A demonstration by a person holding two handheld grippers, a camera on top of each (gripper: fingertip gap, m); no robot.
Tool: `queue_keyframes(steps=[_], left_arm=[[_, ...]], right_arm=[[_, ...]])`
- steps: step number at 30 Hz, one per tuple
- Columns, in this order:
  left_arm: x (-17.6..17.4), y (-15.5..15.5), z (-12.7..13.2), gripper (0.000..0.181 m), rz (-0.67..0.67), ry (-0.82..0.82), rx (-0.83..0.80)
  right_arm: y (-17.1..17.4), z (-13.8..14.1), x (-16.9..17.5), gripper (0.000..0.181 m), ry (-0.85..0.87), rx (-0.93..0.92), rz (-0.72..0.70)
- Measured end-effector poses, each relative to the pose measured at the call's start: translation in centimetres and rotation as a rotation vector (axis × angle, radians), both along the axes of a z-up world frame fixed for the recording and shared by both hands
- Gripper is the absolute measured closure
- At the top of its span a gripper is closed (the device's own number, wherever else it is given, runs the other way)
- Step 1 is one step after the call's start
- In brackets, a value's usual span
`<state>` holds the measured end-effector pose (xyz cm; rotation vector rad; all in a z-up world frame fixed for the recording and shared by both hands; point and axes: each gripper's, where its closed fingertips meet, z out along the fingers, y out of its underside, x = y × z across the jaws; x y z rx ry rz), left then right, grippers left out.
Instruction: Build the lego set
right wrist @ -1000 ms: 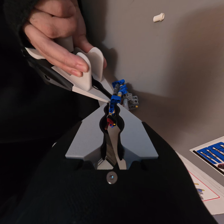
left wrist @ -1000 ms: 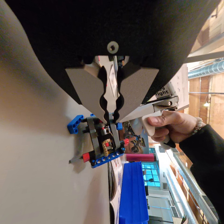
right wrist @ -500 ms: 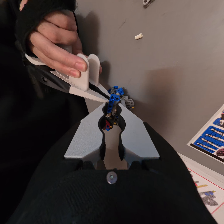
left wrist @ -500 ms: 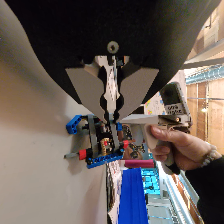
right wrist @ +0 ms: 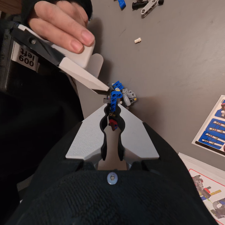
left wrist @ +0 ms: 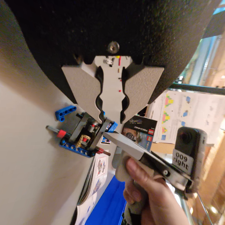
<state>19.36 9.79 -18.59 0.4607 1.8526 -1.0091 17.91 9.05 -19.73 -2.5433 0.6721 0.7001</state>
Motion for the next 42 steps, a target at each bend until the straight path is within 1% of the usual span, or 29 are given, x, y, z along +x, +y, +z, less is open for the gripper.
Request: queue_keyframes(steps=[3,5,8,9,11,14,16,18,20,22,24,26,27,29,30,32,34,36,38,40,42], left_arm=[[-0.2,-0.3,-0.7,0.158,0.011,0.122,-0.007],[-0.1,-0.4,-1.1,0.164,0.036,0.183,-0.007],[0.3,-0.3,-1.3,0.162,0.081,0.291,-0.029],[0.5,-0.3,-1.4,0.158,0.096,0.321,-0.04],[0.5,-0.2,-1.7,0.163,0.084,0.339,-0.027],[1.0,0.1,-1.9,0.17,0.096,0.242,0.015],[0.9,-0.1,-1.6,0.171,0.072,0.181,0.02],[1.1,-0.2,-1.2,0.172,0.071,0.105,0.035],[0.9,-0.8,-0.9,0.173,0.041,0.021,0.07],[1.0,-1.4,-0.4,0.173,0.037,-0.037,0.094],[1.0,-2.3,-0.3,0.173,0.019,-0.084,0.133],[1.0,-3.2,0.2,0.171,0.003,-0.113,0.146],[1.1,-3.6,0.3,0.169,-0.002,-0.116,0.152],[1.5,-4.0,0.3,0.166,0.002,-0.096,0.171],[1.7,-4.0,0.4,0.163,0.011,-0.076,0.177],[1.9,-3.6,0.6,0.158,0.036,-0.016,0.173],[1.9,-2.7,1.2,0.156,0.1,0.1,0.122],[1.0,-2.1,2.1,0.159,0.166,0.34,-0.025],[0.0,-2.2,2.7,0.168,0.244,0.646,-0.225],[-1.0,-3.1,2.5,0.17,0.295,0.927,-0.379],[-1.6,-4.3,1.6,0.17,0.321,1.113,-0.449]], right_arm=[[-0.3,-0.1,-0.3,0.173,0.004,0.019,-0.01],[-0.2,-0.1,-0.2,0.173,0.006,0.045,-0.027],[0.0,-0.1,-0.2,0.173,0.0,0.072,-0.039],[0.0,-0.2,-0.1,0.172,-0.003,0.077,-0.044],[0.1,-0.2,-0.1,0.171,-0.008,0.089,-0.047],[0.0,-0.1,-0.1,0.169,-0.01,0.101,-0.058],[-0.6,0.1,0.2,0.166,-0.033,0.103,-0.077],[-1.2,0.5,0.5,0.159,-0.038,0.124,-0.126],[-1.8,1.0,0.7,0.157,-0.041,0.163,-0.178],[-2.3,1.1,0.7,0.151,-0.043,0.202,-0.233],[-2.6,0.9,0.1,0.153,-0.032,0.25,-0.269],[-3.0,0.3,-0.1,0.16,-0.052,0.28,-0.289],[-3.2,-0.1,-0.1,0.162,-0.063,0.292,-0.3],[-3.6,-0.6,0.2,0.174,-0.086,0.322,-0.329],[-3.7,-0.5,0.3,0.174,-0.095,0.354,-0.344],[-3.7,-0.4,0.5,0.175,-0.108,0.423,-0.375],[-3.7,-0.4,0.6,0.175,-0.133,0.472,-0.402],[-3.8,-0.3,0.7,0.175,-0.183,0.519,-0.434],[-4.0,-0.2,0.6,0.175,-0.215,0.567,-0.474],[-4.2,-0.2,0.4,0.175,-0.249,0.601,-0.502],[-4.4,-0.1,0.2,0.175,-0.289,0.621,-0.519]])
